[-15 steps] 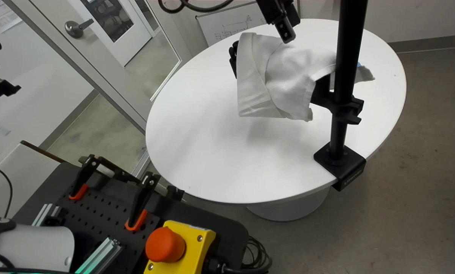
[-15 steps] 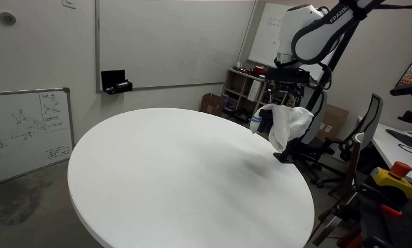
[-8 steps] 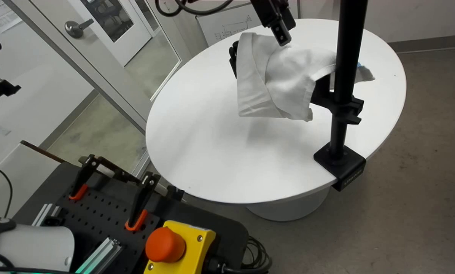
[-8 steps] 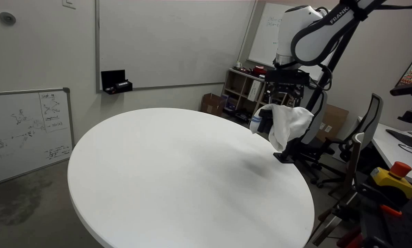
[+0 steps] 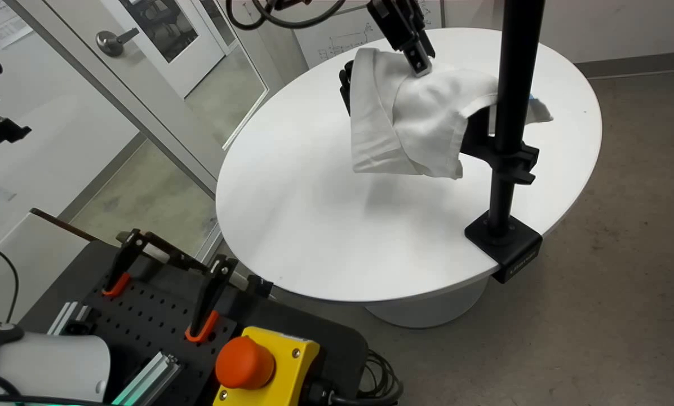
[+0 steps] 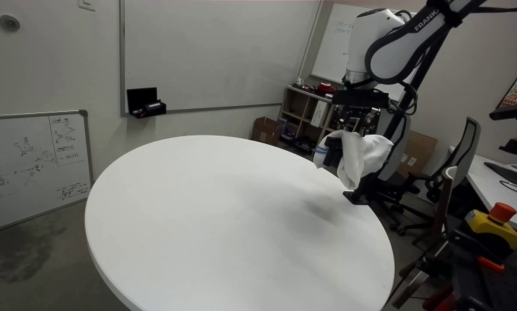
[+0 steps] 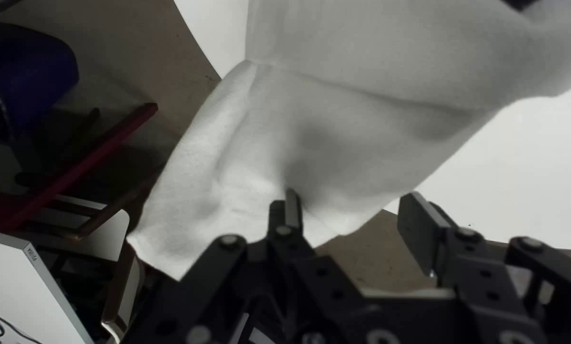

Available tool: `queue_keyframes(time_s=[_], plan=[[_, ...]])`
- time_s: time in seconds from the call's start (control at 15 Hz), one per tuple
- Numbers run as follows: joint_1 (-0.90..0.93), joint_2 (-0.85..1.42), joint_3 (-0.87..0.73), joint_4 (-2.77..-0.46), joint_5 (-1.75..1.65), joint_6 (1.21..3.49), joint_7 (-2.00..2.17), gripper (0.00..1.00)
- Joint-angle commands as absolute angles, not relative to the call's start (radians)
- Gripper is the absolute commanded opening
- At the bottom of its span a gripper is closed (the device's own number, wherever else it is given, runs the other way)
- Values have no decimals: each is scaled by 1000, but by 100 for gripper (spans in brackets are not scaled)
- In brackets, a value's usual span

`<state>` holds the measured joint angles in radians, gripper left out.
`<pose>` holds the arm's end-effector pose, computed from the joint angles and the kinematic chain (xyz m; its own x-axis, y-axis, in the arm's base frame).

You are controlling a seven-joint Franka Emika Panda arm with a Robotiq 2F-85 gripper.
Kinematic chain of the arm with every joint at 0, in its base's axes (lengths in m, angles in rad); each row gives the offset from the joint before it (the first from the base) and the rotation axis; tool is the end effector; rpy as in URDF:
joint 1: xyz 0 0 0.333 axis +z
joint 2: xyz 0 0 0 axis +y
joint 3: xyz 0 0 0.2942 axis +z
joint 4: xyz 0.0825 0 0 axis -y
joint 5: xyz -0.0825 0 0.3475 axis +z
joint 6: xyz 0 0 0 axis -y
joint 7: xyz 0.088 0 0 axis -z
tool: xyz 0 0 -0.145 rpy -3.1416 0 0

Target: Unhang the towel from the black stand and place it on the table

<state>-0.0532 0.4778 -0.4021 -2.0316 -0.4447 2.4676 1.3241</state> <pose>0.5071 -0.2599 0.2001 0.2141 -0.8987 0.3827 -0.9667 -0.1387 0.2152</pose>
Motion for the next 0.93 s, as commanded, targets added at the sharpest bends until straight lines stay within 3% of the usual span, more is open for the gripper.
queue_keyframes(time_s=[0.0, 0.2, 0.87], plan=[[-35, 477, -415, -2036, -464, 2461, 1352, 23], [-36, 476, -415, -2036, -463, 2461, 1352, 1], [-67, 388, -393, -2039, -392, 2436, 1306, 1]])
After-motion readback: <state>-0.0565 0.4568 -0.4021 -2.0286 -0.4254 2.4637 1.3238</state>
